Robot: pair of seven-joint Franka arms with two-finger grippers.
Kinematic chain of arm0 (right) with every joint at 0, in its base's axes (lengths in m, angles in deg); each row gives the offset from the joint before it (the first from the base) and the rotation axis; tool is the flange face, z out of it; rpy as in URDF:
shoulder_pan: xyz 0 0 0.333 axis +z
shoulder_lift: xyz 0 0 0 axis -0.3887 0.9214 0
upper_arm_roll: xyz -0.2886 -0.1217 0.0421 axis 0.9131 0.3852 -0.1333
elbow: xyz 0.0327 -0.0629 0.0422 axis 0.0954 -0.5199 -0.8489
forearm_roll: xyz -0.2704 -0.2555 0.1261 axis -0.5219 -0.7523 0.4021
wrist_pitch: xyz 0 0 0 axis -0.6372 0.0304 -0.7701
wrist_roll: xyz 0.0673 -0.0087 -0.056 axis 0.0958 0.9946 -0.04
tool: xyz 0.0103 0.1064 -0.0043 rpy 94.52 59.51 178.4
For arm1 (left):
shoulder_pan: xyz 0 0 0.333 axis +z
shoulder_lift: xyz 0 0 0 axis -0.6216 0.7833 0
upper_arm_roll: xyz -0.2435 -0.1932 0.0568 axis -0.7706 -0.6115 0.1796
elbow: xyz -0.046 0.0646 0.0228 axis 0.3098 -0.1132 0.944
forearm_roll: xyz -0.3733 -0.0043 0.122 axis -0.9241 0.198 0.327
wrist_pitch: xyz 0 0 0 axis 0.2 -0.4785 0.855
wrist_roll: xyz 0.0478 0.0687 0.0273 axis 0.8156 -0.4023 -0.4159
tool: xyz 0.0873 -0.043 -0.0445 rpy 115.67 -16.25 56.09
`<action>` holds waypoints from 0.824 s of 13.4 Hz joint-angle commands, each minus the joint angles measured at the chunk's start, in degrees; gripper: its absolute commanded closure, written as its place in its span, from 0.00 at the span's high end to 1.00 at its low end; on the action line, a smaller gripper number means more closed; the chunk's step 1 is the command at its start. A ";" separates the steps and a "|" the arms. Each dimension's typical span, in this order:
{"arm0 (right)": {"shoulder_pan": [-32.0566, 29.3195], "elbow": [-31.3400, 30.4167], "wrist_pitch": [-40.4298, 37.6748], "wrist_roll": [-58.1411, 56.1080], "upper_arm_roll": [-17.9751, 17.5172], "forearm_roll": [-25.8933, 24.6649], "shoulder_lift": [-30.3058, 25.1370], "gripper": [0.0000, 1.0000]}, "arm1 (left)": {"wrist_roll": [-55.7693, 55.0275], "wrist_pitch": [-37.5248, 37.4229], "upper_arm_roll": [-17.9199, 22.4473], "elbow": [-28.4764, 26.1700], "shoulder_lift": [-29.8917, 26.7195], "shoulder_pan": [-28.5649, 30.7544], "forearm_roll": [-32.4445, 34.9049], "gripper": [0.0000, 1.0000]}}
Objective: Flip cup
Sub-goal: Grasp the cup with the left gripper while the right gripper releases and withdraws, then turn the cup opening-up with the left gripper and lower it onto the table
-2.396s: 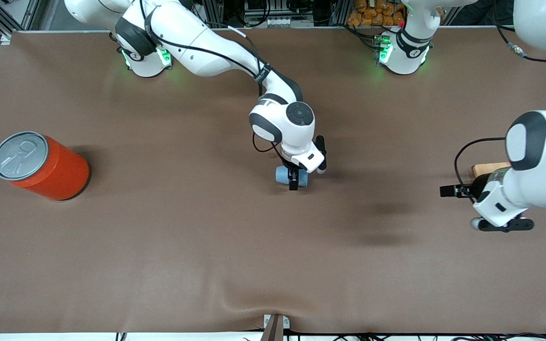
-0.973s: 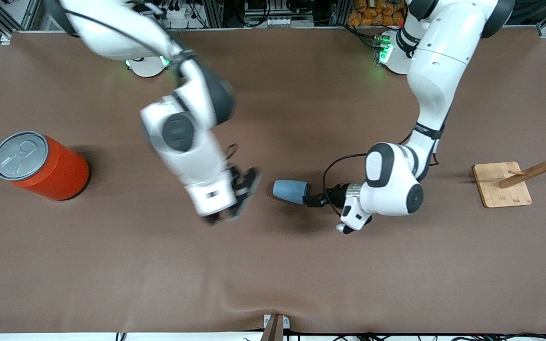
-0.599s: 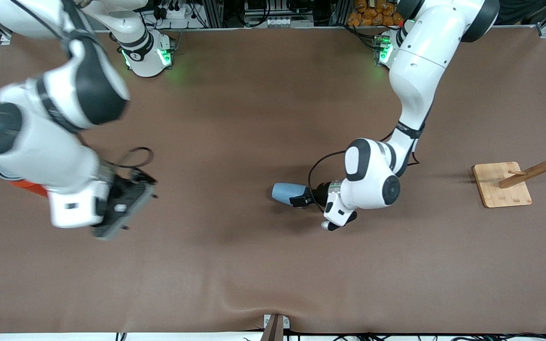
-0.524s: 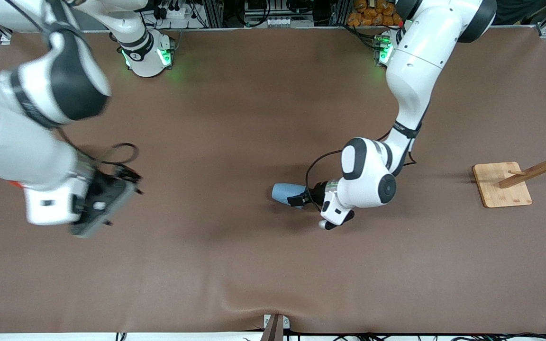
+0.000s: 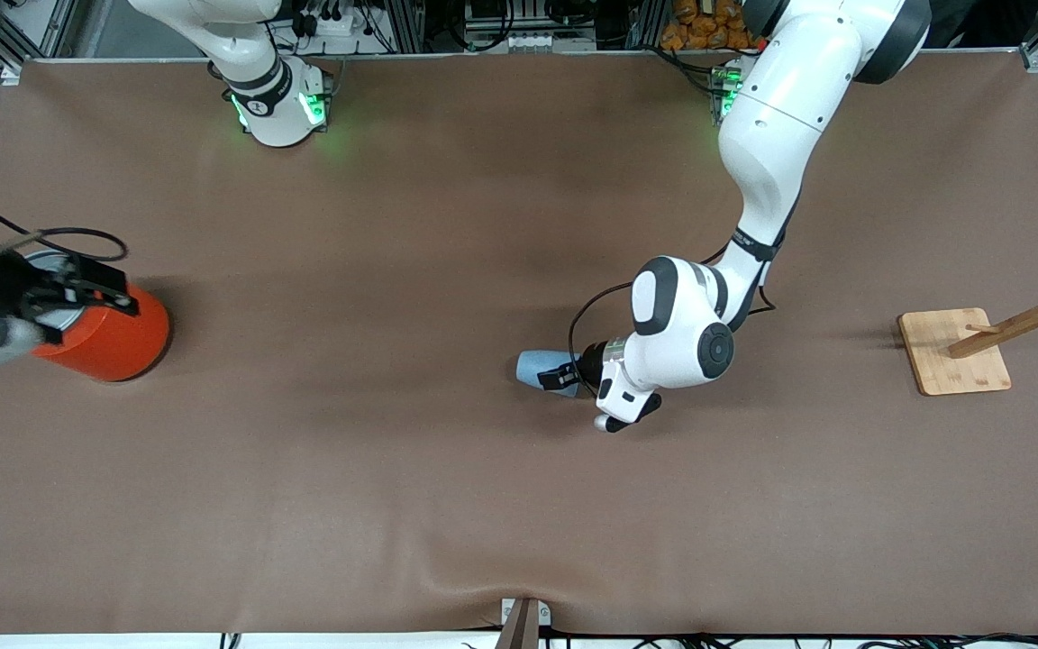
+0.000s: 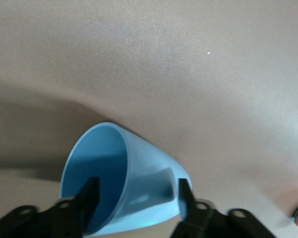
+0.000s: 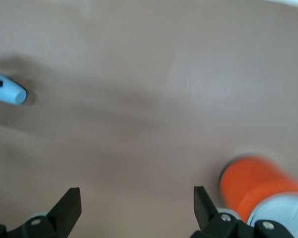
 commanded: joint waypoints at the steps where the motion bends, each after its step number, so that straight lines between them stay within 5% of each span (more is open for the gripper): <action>1: 0.09 -7.82 -2.30 16.07 1.45 3.00 -8.84 1.00 | -4.05 0.02 0.47 0.00 -0.33 -0.45 -0.38 0.00; 5: 0.10 -27.22 5.75 19.29 1.45 0.46 -23.69 1.00 | -4.60 -0.59 1.43 0.00 -1.55 0.34 0.41 0.00; 7: -0.08 -33.58 10.69 19.38 1.71 -0.87 -27.14 1.00 | -8.26 -4.87 4.76 0.00 -4.53 -0.53 11.42 0.00; 9: 0.01 -33.08 10.44 19.12 1.71 -0.96 -26.80 1.00 | -17.48 -11.64 5.57 0.44 -8.13 0.08 27.68 0.00; 11: -0.16 -28.18 9.83 19.11 1.80 -1.31 -23.83 1.00 | -19.80 -15.26 5.83 0.62 -11.48 2.17 36.16 0.00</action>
